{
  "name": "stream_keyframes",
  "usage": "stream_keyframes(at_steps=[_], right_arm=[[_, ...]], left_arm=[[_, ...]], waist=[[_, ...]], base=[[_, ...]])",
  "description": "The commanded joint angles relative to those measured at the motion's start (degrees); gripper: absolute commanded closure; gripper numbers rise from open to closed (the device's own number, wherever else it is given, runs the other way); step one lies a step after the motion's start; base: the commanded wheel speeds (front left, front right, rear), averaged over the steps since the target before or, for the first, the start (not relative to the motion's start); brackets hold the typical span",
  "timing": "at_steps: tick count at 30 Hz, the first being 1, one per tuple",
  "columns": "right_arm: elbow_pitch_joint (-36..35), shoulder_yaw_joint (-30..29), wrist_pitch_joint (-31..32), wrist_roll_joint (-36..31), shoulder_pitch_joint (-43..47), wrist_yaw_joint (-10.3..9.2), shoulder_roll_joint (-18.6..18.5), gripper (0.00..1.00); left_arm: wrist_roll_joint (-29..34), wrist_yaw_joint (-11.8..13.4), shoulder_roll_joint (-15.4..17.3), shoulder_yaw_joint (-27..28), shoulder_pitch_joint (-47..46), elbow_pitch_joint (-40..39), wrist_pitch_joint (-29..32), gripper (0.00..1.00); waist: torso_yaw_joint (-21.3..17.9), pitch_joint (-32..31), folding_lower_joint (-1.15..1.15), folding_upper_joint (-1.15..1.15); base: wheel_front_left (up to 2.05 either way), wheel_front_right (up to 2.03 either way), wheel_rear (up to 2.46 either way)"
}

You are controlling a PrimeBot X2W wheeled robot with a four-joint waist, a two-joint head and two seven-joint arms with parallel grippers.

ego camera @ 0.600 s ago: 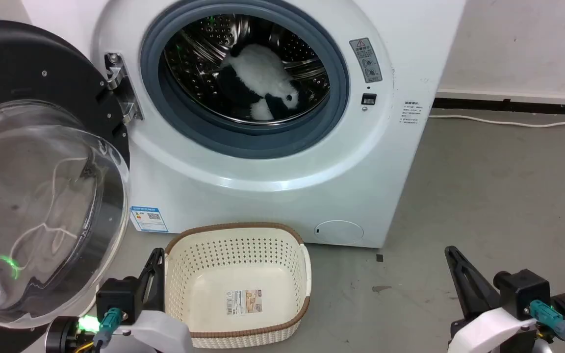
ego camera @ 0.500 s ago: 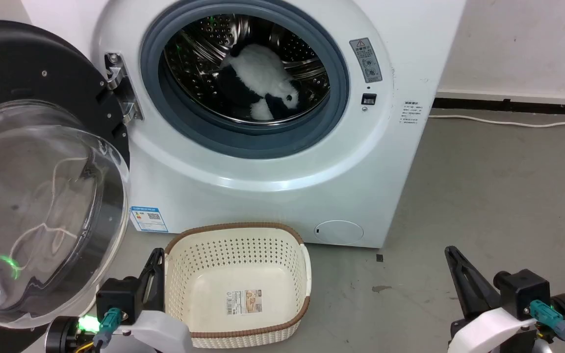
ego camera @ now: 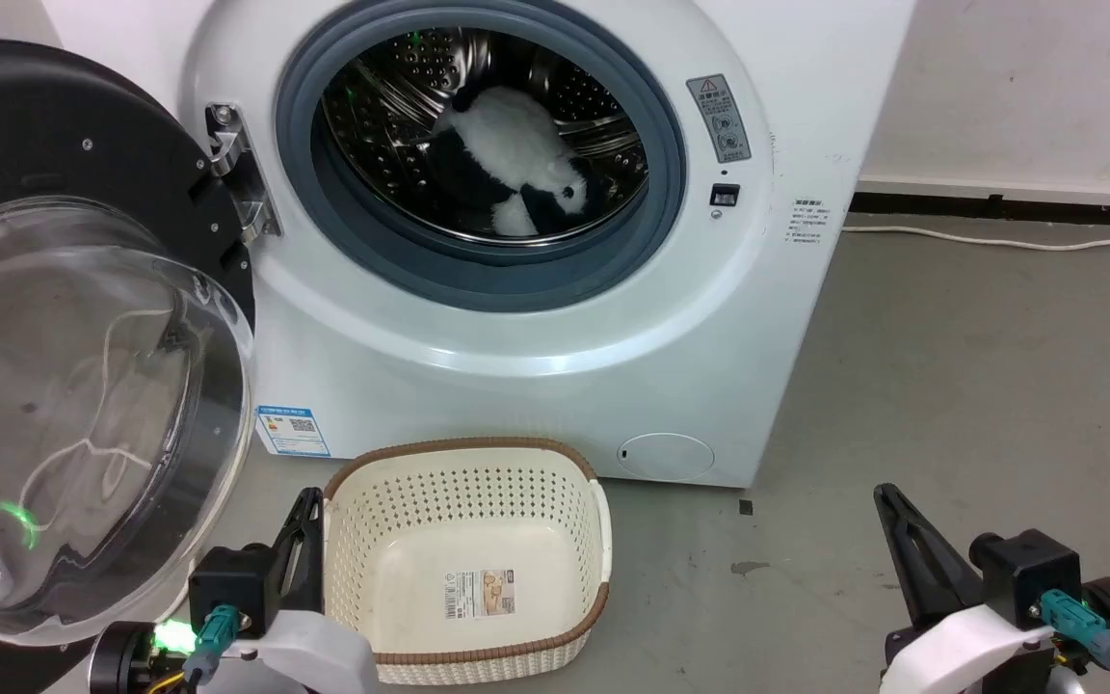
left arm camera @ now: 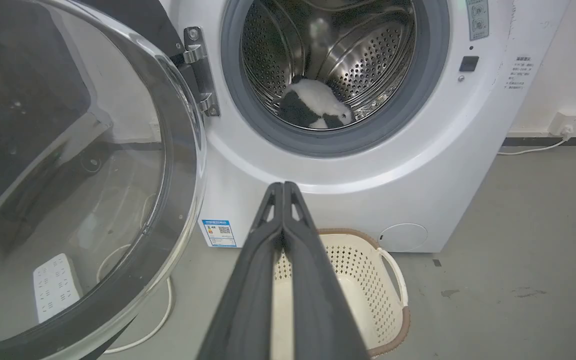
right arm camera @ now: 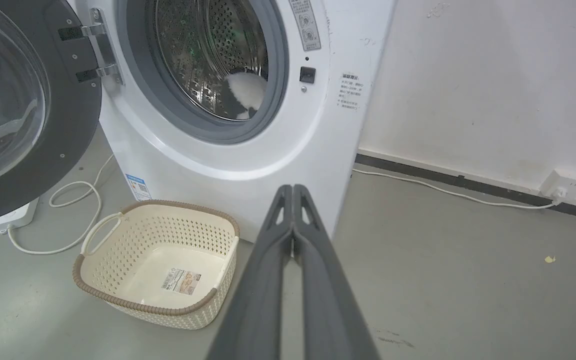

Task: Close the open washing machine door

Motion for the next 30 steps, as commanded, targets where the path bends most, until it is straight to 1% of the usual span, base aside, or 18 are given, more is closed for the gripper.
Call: stream_keyframes(at_steps=[1,20,21,30], right_arm=[[-0.2,0.0,0.1,-0.3,-0.8,0.06,0.2,1.0],[0.0,0.0,0.0,0.0,0.0,0.0,0.0,1.0],[0.0,0.0,0.0,0.0,0.0,0.0,0.0,0.0],[0.1,-0.4,-0.7,0.6,0.0,0.0,0.0,0.0]], left_arm=[[0.1,0.2,0.0,0.0,-0.9,-0.2,0.0,1.0],[0.0,0.0,0.0,0.0,0.0,0.0,0.0,1.0],[0.0,0.0,0.0,0.0,0.0,0.0,0.0,0.0],[0.0,-0.1,0.0,-0.5,-0.1,-0.1,-0.7,0.0]], waist=[[0.0,0.0,0.0,0.0],[0.0,0.0,0.0,0.0],[0.0,0.0,0.0,0.0],[0.1,0.0,0.0,0.0]], base=[[0.0,0.0,0.0],[0.0,0.0,0.0],[0.0,0.0,0.0],[0.0,0.0,0.0]])
